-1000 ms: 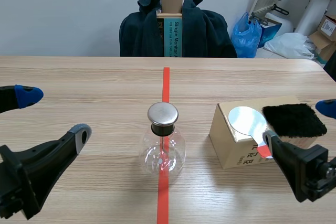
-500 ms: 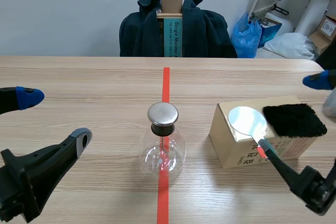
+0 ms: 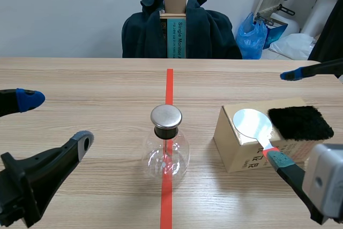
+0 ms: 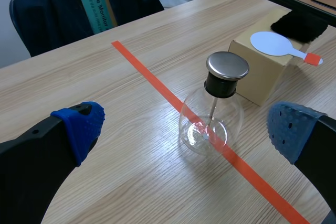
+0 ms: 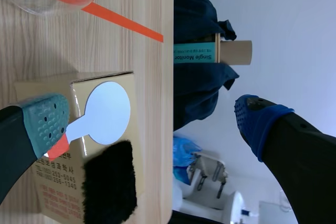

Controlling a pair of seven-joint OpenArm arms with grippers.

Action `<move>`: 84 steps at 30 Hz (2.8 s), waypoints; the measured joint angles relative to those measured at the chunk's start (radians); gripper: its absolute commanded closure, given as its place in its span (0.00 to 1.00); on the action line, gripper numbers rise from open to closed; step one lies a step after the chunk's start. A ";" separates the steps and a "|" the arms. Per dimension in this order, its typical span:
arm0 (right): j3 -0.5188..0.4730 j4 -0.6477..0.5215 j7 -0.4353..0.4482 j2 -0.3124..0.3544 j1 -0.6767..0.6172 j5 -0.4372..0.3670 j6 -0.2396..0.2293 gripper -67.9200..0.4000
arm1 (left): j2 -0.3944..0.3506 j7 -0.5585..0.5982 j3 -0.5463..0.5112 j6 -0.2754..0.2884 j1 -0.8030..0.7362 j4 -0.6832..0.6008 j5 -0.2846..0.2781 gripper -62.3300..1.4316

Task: Do the electroscope experiment.
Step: 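Pick up the white charging plate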

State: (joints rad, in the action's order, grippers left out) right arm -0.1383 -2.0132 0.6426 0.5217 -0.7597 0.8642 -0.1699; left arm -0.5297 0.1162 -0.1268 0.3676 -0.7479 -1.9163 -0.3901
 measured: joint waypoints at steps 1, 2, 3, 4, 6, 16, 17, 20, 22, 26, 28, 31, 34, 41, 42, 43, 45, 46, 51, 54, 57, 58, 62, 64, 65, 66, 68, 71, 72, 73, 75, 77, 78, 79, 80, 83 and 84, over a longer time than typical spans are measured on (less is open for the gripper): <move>0.001 0.000 0.008 -0.009 0.000 0.040 0.018 0.03 | 0.000 0.000 0.000 0.000 0.000 0.000 0.000 0.00; 0.005 0.002 0.004 -0.021 0.000 0.079 0.042 0.03 | 0.000 0.000 0.000 0.000 0.000 0.000 0.000 0.00; 0.011 0.010 0.003 -0.034 0.000 0.117 0.072 0.03 | 0.000 0.000 0.000 0.000 0.000 0.000 0.000 0.00; 0.021 0.023 0.003 -0.048 0.000 0.158 0.105 0.03 | 0.000 0.000 0.000 0.000 0.000 0.000 0.000 0.00; 0.048 0.068 0.003 -0.071 0.000 0.245 0.176 0.03 | 0.000 0.000 0.000 0.000 0.000 0.000 0.000 0.00; 0.204 0.461 -0.072 -0.095 0.000 0.367 0.647 0.03 | 0.000 0.000 0.000 0.000 0.000 0.000 0.019 0.00; 0.217 0.491 -0.093 -0.095 0.000 0.371 0.682 0.03 | 0.000 0.000 0.000 0.000 0.000 0.000 0.019 0.00; 0.253 0.558 -0.160 -0.095 0.005 0.370 0.762 0.03 | 0.000 0.000 0.000 0.000 0.000 0.000 0.019 0.00; 0.285 0.589 -0.226 -0.095 0.028 0.370 0.800 0.03 | 0.000 0.000 0.000 0.000 0.000 0.000 0.019 0.00; 0.359 0.623 -0.364 -0.095 0.105 0.369 0.846 0.03 | 0.000 0.000 0.000 0.000 0.000 0.000 0.019 0.00; 0.395 0.634 -0.419 -0.095 0.143 0.366 0.871 0.03 | 0.000 0.000 0.000 0.000 0.000 0.000 0.019 0.00; 0.439 0.638 -0.477 -0.095 0.185 0.367 0.898 0.03 | 0.000 0.000 0.000 0.000 0.000 0.000 0.019 0.00; 0.478 0.638 -0.547 -0.095 0.208 0.366 0.895 0.03 | 0.000 0.000 0.000 0.000 0.000 0.000 0.019 0.00; 0.554 0.638 -0.676 -0.095 0.227 0.366 0.895 0.03 | 0.000 0.000 0.000 0.000 0.000 0.000 0.020 0.00; 0.564 0.638 -0.691 -0.095 0.230 0.365 0.895 0.03 | 0.000 0.000 0.000 0.000 0.000 0.000 0.020 0.00; 0.574 0.638 -0.708 -0.095 0.233 0.364 0.895 0.03 | 0.000 0.000 0.000 0.000 0.000 0.000 0.020 0.00; 0.589 0.638 -0.737 -0.095 0.239 0.362 0.895 0.03 | 0.000 0.000 0.000 0.000 0.000 0.000 0.020 0.00; 0.594 0.638 -0.747 -0.095 0.242 0.363 0.895 0.03 | 0.000 -0.001 0.000 0.000 0.000 0.000 0.020 0.00; 0.603 0.638 -0.774 -0.095 0.254 0.362 0.895 0.03 | 0.000 -0.061 0.000 -0.001 0.000 0.000 0.022 0.00; 0.603 0.638 -0.792 -0.094 0.270 0.355 0.892 0.03 | 0.000 -0.090 0.000 -0.001 0.000 0.000 0.028 0.00; 0.603 0.638 -0.793 -0.092 0.283 0.356 0.893 0.03 | 0.000 -0.109 0.000 -0.001 0.000 0.000 0.054 0.00; 0.602 0.638 -0.794 -0.092 0.283 0.356 0.893 0.03 | 0.000 -0.108 0.000 -0.001 0.000 0.000 0.058 0.00; 0.599 0.649 -0.782 -0.085 0.283 0.336 0.892 0.03 | 0.000 -0.108 0.000 -0.001 0.000 0.000 0.065 0.00; 0.598 0.660 -0.771 -0.072 0.283 0.331 0.892 0.03 | 0.000 -0.108 0.000 -0.001 0.000 0.000 0.065 0.00; 0.598 0.668 -0.766 -0.070 0.285 0.330 0.891 0.03 | 0.000 -0.108 0.000 -0.001 0.000 0.000 0.065 0.00; 0.598 0.675 -0.763 -0.069 0.285 0.328 0.891 0.04 | 0.000 -0.108 0.000 -0.001 0.000 0.000 0.065 0.00; 0.598 0.683 -0.755 -0.067 0.285 0.329 0.891 0.04 | 0.000 -0.108 0.000 -0.001 0.000 0.000 0.065 0.00; 0.598 0.685 -0.749 -0.067 0.285 0.328 0.891 0.04 | 0.000 -0.108 0.000 -0.001 0.000 0.000 0.065 0.00; 0.598 0.685 -0.742 -0.067 0.285 0.328 0.891 0.04 | 0.000 -0.108 0.000 -0.001 0.000 0.000 0.065 0.00; 0.598 0.685 -0.727 -0.067 0.285 0.328 0.891 0.04 | 0.000 -0.108 0.000 -0.001 0.000 0.000 0.065 0.00; 0.598 0.685 -0.718 -0.067 0.286 0.329 0.891 0.04 | 0.000 -0.108 0.000 -0.001 0.000 0.000 0.065 0.00; 0.598 0.685 -0.719 -0.067 0.286 0.328 0.891 0.05 | 0.000 -0.108 0.000 -0.001 0.000 0.000 0.065 0.00; 0.598 0.685 -0.719 -0.067 0.286 0.328 0.891 0.07 | 0.000 -0.108 0.000 -0.001 0.000 0.000 0.065 0.00; 0.598 0.685 -0.718 -0.067 0.286 0.328 0.891 0.11 | 0.000 -0.108 0.000 -0.001 0.000 0.000 0.065 0.00; 0.597 0.685 -0.718 -0.067 0.286 0.329 0.891 0.16 | 0.000 -0.108 0.000 -0.001 0.000 0.000 0.065 0.00; 0.584 0.685 -0.711 -0.067 0.286 0.329 0.891 0.41 | 0.000 -0.108 0.000 -0.001 0.000 0.000 0.065 0.00; 0.576 0.685 -0.711 -0.067 0.286 0.329 0.891 0.50 | 0.000 -0.108 0.000 -0.001 0.000 0.000 0.065 0.00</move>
State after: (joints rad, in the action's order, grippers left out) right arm 0.4381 -1.3285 -0.0681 0.4545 -0.4740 1.1931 0.7212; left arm -0.5297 0.0082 -0.1268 0.3664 -0.7483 -1.9163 -0.3252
